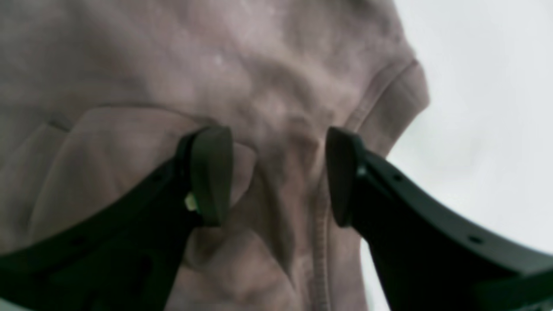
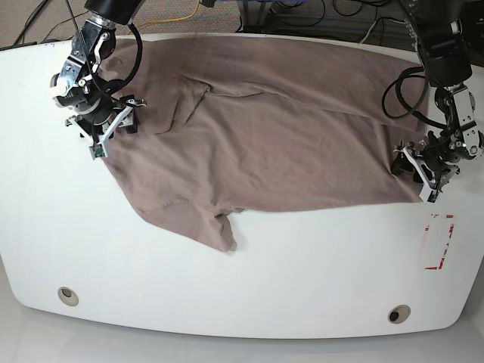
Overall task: Layout the t-shirt on the table in an organized manner, then fold the t-shirt properly
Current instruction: 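Reach both grippers to the shirt's side edges and grasp the fabric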
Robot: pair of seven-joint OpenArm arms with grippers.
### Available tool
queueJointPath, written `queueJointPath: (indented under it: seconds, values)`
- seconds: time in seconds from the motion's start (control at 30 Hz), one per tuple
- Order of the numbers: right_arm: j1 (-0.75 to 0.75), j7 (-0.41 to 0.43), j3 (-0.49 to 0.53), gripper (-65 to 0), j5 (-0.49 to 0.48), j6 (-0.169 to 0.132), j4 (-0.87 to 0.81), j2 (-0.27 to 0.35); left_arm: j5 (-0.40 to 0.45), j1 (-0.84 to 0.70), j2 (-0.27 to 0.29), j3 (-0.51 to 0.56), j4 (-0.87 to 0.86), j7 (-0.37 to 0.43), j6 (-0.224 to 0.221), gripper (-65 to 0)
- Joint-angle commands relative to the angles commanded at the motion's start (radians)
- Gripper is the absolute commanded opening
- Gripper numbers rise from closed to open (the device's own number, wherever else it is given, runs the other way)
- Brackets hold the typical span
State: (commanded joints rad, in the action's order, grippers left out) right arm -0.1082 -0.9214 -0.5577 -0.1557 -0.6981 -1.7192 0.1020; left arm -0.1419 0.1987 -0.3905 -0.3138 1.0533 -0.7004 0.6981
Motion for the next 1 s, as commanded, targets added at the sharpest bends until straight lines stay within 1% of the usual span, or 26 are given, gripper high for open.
queueJointPath:
  seconds: [0.07,0.2,0.33,0.47,0.57,0.63,0.73,0.8,0.87,0.93,1.0]
  values:
    - [0.003,0.0,0.0,-32.3,-0.003,0.0,0.0,0.0,-0.003,0.0,-0.018,0.0,0.002,0.0,0.0,-29.0]
    - [0.032,0.0,0.002,-32.3,0.0,0.0,0.0,0.002,-0.006,-0.003,-0.032,-0.002,0.002,-0.003,0.0,-29.0]
    - [0.084,0.0,0.002,-32.3,0.002,0.0,0.009,0.005,-0.009,-0.005,-0.058,-0.006,0.003,-0.029,0.0,-29.0]
    - [0.161,0.0,0.003,-32.3,0.003,0.0,0.066,0.006,-0.009,-0.006,-0.074,-0.014,0.066,-0.044,0.0,-29.0]
    - [0.232,0.002,0.003,-32.3,0.003,0.0,0.138,0.011,-0.009,-0.037,-0.074,-0.06,0.147,-0.081,0.0,-29.0]
    - [0.292,0.003,0.005,-32.3,0.003,0.0,0.201,0.034,-0.009,-0.038,-0.071,-0.094,0.212,-0.123,0.0,-29.0]
    - [0.358,0.009,0.005,-32.3,0.003,0.0,0.29,0.046,-0.009,-0.037,-0.068,-0.109,0.287,-0.17,0.0,-29.0]
    - [0.4,0.035,0.005,-32.3,0.003,0.0,0.348,0.054,-0.009,-0.035,-0.064,-0.109,0.336,-0.19,0.0,-29.0]
    - [0.434,0.066,0.006,-32.3,0.008,0.0,0.404,0.058,-0.011,-0.035,-0.058,-0.109,0.373,-0.192,0.0,-29.0]
    - [0.474,0.098,0.006,-32.3,0.037,0.0,0.473,0.058,-0.011,-0.035,-0.04,-0.109,0.407,-0.198,0.0,-29.0]
    - [0.511,0.135,0.006,-32.3,0.087,0.0,0.537,0.058,-0.011,-0.037,-0.032,-0.109,0.436,-0.198,0.0,-29.0]
